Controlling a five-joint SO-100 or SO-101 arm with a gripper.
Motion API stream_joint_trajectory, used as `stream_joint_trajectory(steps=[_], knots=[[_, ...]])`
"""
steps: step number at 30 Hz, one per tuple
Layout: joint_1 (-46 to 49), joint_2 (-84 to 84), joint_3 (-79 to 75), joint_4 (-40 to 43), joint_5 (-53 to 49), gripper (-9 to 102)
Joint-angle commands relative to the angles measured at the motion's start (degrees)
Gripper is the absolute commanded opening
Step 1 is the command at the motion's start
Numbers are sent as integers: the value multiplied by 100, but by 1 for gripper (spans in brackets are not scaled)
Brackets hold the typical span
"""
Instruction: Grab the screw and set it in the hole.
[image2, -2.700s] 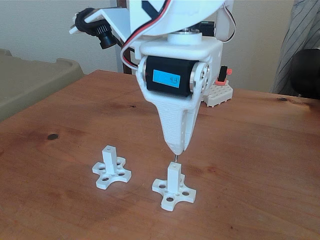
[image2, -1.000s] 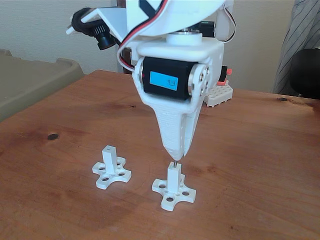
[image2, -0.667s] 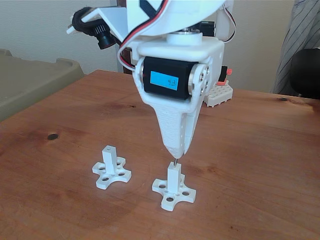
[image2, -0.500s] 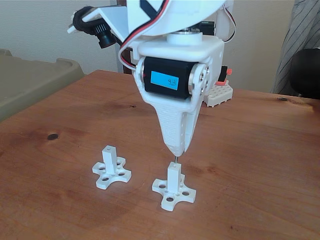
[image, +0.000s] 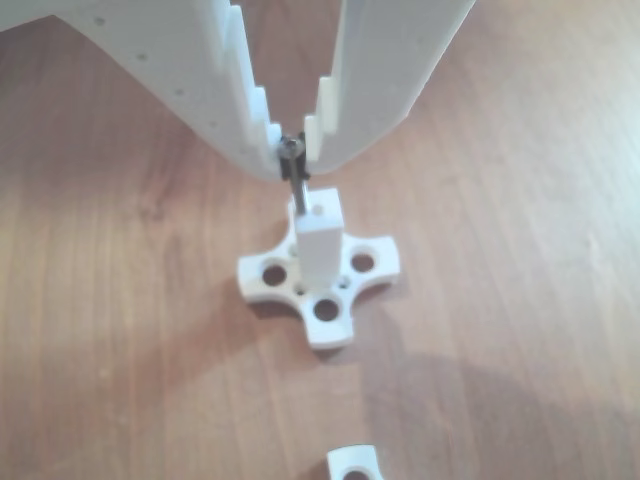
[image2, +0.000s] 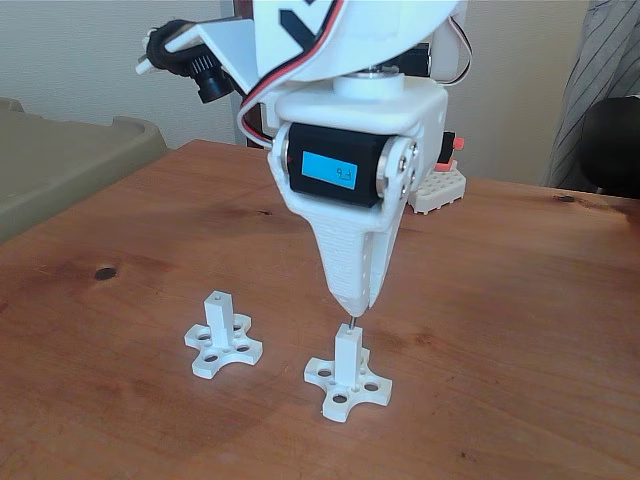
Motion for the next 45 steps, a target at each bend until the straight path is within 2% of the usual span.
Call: stream_joint_trajectory(steps=[1,25,45], knots=[[9,62,-466,-114,35,-4],[97,26,-501,-158,70,-4],[132,70,-510,-26,123,1]])
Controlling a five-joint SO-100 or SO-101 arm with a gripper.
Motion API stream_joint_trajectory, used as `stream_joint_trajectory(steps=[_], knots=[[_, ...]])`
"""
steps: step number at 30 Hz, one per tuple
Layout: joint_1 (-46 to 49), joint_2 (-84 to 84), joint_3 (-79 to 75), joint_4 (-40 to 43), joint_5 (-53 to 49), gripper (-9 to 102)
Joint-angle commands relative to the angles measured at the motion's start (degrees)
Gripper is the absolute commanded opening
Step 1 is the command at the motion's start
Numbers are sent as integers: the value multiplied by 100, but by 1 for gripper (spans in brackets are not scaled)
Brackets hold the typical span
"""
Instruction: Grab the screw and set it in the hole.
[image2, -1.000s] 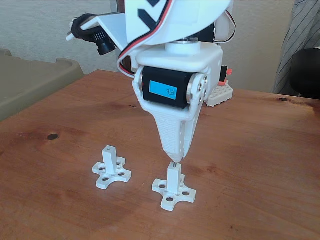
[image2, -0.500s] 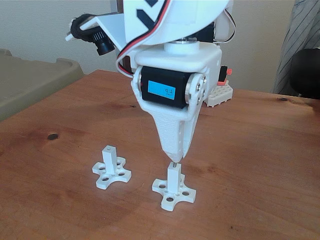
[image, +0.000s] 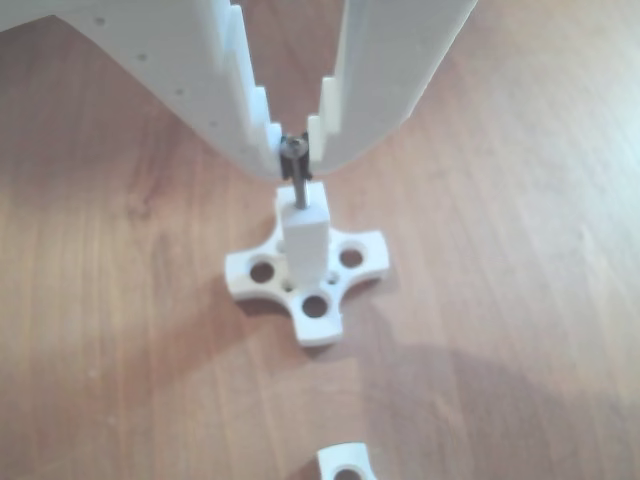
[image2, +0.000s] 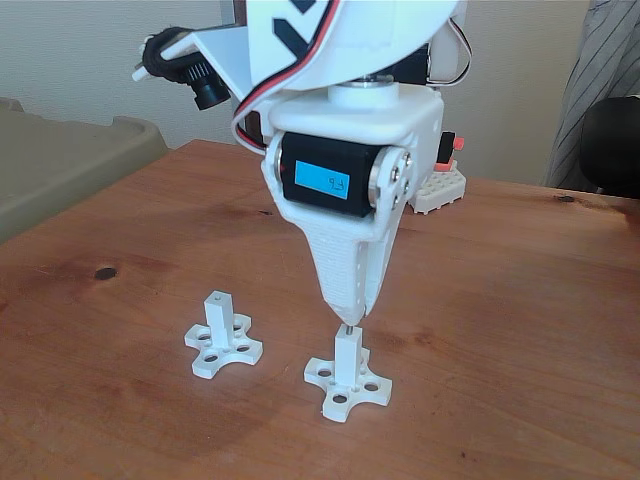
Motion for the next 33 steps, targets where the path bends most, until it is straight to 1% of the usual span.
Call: stream_joint_trajectory(steps=[1,26,33], knots=[[88,229,-404,62,53,1],[114,343,-404,202,62,6],[132,378,-404,246,70,9]])
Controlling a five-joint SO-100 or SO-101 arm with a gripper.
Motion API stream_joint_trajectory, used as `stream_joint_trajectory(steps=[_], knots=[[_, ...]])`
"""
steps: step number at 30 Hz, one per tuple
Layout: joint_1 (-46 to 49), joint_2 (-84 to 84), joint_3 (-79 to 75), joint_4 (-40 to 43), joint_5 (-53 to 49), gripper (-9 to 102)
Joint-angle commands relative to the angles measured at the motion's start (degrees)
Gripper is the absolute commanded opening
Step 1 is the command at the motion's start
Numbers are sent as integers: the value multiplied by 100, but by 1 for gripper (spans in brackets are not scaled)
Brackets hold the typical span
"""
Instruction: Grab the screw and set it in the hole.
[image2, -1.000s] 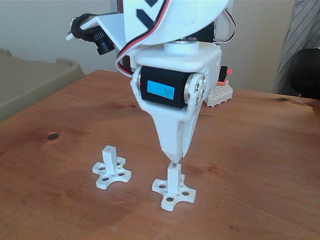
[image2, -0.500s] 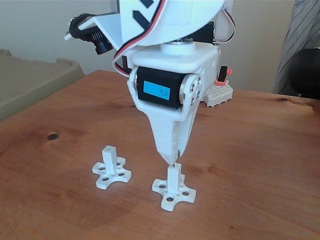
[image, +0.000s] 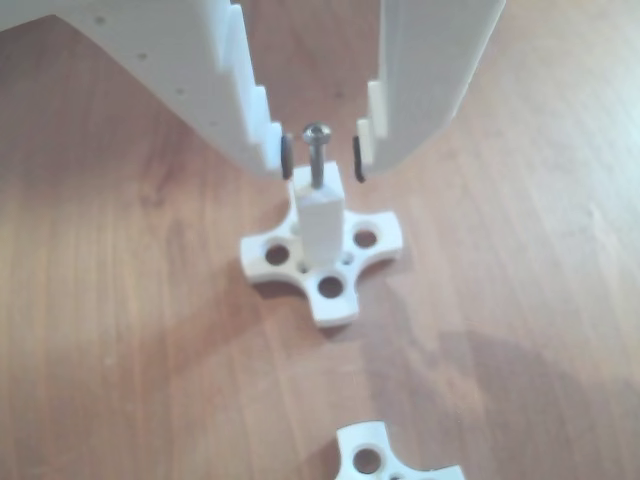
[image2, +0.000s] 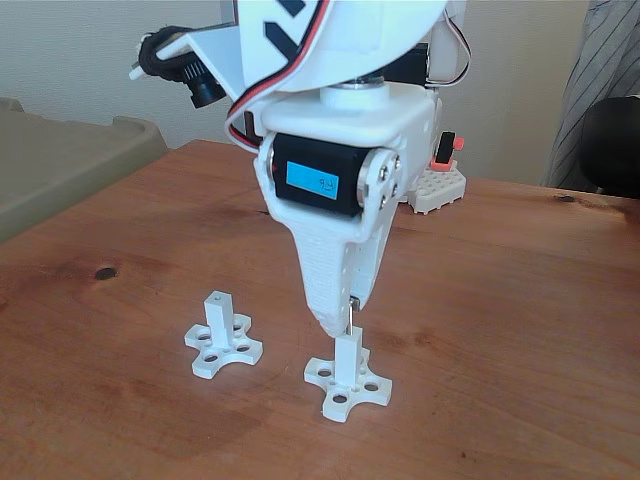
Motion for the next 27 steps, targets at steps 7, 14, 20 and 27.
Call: stream_joint_trajectory(steps=[7,14,20,27], knots=[[202,606,-369,176,18,10],[360,940,-211,220,-26,10],[510,1441,62,211,-70,6],[686,2162,738,105,-193,-4]])
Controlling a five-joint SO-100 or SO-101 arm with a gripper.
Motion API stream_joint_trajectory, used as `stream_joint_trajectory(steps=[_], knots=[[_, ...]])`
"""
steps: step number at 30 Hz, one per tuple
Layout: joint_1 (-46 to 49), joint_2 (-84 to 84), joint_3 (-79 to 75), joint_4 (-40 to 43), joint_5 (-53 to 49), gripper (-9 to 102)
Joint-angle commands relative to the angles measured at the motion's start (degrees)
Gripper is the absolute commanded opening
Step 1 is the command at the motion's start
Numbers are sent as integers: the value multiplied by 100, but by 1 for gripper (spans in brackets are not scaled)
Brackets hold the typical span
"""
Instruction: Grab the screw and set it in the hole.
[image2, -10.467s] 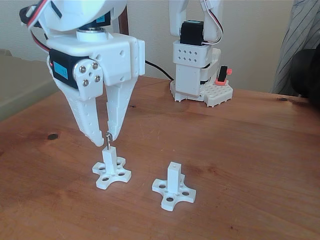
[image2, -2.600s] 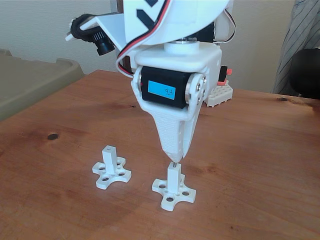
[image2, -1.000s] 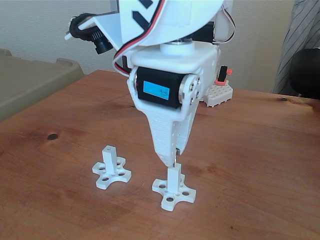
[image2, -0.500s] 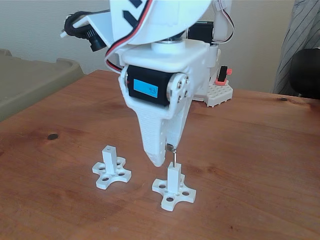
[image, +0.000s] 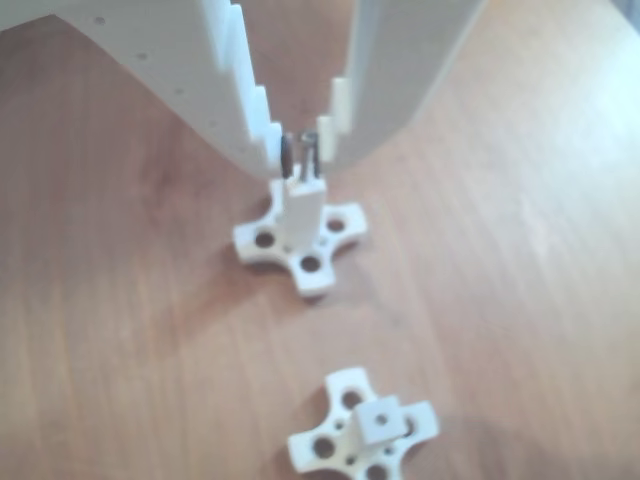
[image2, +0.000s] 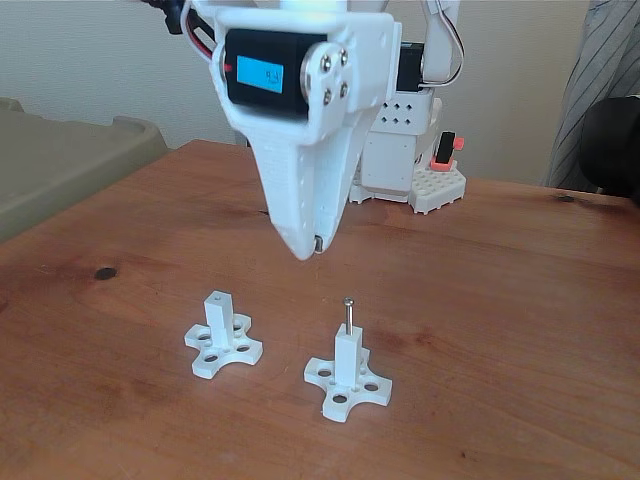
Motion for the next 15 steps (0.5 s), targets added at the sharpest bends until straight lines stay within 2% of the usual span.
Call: stream_joint_trajectory(steps=[1,15], knots=[[132,1046,378,-141,-79,-4],[536,4025,4034,-1239,-554,-4]])
